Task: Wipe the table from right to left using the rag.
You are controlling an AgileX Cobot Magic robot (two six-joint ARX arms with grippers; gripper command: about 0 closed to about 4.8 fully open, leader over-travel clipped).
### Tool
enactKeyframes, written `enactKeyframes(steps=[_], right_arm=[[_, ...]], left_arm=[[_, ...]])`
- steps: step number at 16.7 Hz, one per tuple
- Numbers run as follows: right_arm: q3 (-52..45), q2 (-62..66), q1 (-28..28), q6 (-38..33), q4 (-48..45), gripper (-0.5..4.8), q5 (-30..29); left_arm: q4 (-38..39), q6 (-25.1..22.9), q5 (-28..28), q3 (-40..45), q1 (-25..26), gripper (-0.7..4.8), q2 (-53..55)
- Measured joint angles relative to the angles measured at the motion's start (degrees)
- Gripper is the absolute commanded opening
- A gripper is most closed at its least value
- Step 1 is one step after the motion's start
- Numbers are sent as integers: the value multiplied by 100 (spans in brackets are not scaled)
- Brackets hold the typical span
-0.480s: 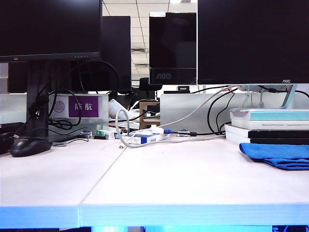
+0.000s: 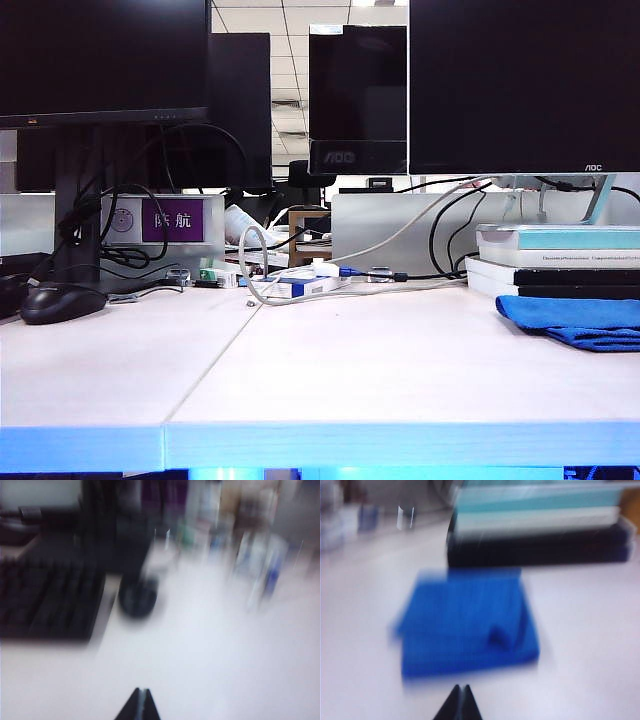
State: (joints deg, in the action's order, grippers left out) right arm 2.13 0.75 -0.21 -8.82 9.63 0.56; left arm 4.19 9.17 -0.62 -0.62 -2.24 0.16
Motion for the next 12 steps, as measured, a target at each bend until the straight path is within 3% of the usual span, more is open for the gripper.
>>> enactKeyframes(steps=[3,7,11,12], right_arm=[[605,2,0,-1143,-463,-2,728],[1298,111,0,-1281,-256,-2,1263],[2273,1040,0,-1231,-125,-2,1335],[2721,1488,0,-1217,-109,-2,1331]], left_arm=[[-238,802,337,-525,2,-5,0],[-286,850,533,-1375,2,-5,363],[-238,791,581,-2588,2,-5,1668],[-129,595,573,-3180,2,-5,2350]])
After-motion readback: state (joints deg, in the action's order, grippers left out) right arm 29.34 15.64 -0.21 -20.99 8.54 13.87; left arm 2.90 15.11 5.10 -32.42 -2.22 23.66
